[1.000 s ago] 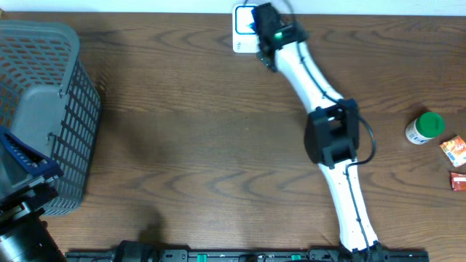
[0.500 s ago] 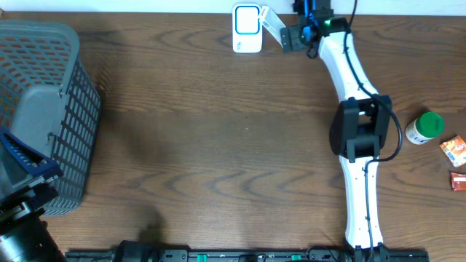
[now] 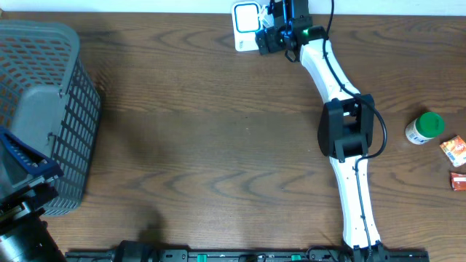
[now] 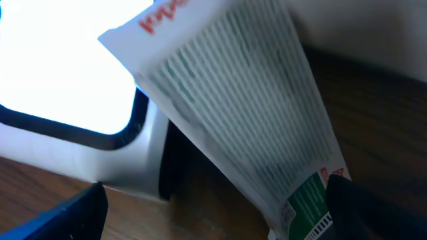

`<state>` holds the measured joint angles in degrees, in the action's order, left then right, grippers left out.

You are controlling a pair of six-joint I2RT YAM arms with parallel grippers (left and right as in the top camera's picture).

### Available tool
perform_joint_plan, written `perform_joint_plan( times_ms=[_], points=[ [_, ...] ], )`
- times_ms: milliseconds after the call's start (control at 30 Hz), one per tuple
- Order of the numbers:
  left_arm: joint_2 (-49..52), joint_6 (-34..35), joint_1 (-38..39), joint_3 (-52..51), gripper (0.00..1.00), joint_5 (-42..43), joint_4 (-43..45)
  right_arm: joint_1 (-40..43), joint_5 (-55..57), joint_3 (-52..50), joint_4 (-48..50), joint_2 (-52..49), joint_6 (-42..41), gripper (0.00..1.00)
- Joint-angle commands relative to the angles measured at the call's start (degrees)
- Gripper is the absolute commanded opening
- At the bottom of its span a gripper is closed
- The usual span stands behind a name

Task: Scan the item barcode
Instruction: 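Hold the white-and-green box in front of the white scanner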

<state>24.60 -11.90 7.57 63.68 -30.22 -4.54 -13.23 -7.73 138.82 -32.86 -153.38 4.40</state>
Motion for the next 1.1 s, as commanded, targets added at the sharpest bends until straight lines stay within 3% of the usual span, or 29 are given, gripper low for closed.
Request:
perform_joint_plan(
  times_ms=[0,433,1067],
  points=[
    [-0.15,-0.50,-0.28,0.68,0.95,-0.48,0.20,0.50,1.38,-0.28,0.20,-1.81,1.05,0.99],
    [-0.15,-0.50,-0.26,0.68,0.95,-0.48,0.20,1.81,3.21,0.83,-8.52,-0.92,10.71,0.99],
    [-0.15,-0.50,-0.28,0.68,0.95,-0.48,0.22,1.95,7.63,0.83,6.12,-6.93,8.59,0.99]
  ],
)
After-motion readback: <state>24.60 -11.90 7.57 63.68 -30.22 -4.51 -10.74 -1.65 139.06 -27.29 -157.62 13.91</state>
